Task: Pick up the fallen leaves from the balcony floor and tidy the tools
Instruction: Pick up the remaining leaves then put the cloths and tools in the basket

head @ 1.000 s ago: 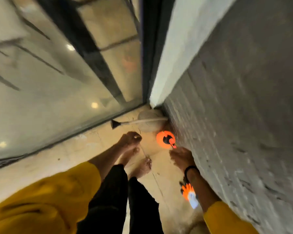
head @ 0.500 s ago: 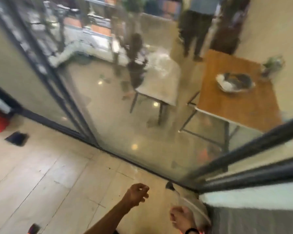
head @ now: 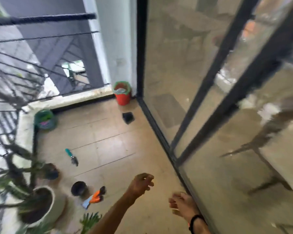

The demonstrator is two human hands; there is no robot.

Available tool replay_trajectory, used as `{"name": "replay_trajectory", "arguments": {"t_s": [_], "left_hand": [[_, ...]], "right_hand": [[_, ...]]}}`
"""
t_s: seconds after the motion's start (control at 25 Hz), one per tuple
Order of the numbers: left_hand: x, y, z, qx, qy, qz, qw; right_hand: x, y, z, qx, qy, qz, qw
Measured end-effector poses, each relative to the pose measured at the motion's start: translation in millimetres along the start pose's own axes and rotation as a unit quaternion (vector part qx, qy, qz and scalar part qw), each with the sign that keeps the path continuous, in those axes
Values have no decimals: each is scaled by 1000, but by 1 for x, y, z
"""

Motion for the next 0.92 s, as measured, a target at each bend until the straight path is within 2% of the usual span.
{"name": "replay_trajectory", "arguments": {"t_s": [0.24, 0.44, 0.6, 0.68, 0.76, 0.84, 0.92], "left_hand": [[104, -16, -27, 48, 111, 122, 985], [163, -50, -42, 119, 211, 199, 949], [227, -51, -63, 184, 311, 301, 883], [256, -46, -84, 214, 370, 334, 840], [259, -38, -84, 230, 401, 360, 810], [276, -31, -111, 244, 465, 391, 756], [294, -30, -136, 252, 496, 414, 721]], "right_hand": [[-101, -57, -81, -23, 89, -79, 993], [-191, -111, -154, -39, 193, -149, 969], [-271, -134, -201, -36, 337, -211, 917], [-327, -145, -219, -34, 429, -236, 871], [-346, -142, -233, -22, 458, -246, 854], [-402, -140, -242, 4, 528, -259, 809], [-459, -140, -247, 49, 572, -271, 773]]}}
Point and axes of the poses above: each hand's wrist, its own y-axis away from the middle knuckle, its own x-axis out of the back of the hand, z = x × y, the point moved 4 cm from there along -y, towards the middle knuckle, and after that the axes turned 2 degrees about -x, right-handed, at the moved point
